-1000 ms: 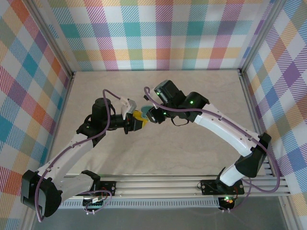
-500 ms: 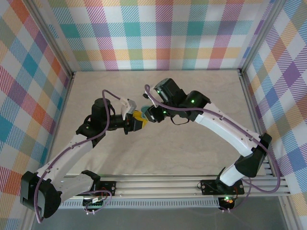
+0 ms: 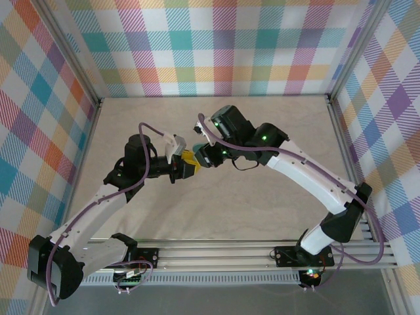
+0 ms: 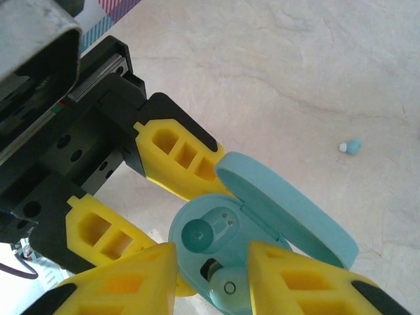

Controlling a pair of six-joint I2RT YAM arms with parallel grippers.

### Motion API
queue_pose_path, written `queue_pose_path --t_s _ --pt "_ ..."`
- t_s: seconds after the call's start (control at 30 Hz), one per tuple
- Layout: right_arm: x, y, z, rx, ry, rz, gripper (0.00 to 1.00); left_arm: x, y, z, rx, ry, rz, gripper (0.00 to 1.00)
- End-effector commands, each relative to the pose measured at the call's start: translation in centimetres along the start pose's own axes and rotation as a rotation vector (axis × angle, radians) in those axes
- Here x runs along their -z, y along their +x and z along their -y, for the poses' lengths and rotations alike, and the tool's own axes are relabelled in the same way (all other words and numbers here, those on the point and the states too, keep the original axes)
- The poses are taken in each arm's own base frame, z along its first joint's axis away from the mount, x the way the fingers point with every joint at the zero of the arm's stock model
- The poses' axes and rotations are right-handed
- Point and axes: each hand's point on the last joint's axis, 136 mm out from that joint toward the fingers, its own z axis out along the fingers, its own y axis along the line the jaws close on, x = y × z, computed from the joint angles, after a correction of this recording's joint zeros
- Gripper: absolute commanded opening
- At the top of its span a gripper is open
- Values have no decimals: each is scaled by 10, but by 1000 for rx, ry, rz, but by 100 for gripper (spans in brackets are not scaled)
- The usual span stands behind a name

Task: Insert the wireless bluetooth earbuds into the charging case

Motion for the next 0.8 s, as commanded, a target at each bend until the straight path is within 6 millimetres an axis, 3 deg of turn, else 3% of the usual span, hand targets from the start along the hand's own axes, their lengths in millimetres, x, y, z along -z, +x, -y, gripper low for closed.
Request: queue_pose_path --t_s 0.0,0.27,0.77 --pt "-4 11 -2 -20 5 -57 34 6 -18 8 -72 2 60 0" --pt "-9 10 4 -23 31 -56 34 8 -18 12 -65 11 67 0" --pt "-19 -10 -6 -14 -28 -21 33 4 -17 13 -39 42 85 0"
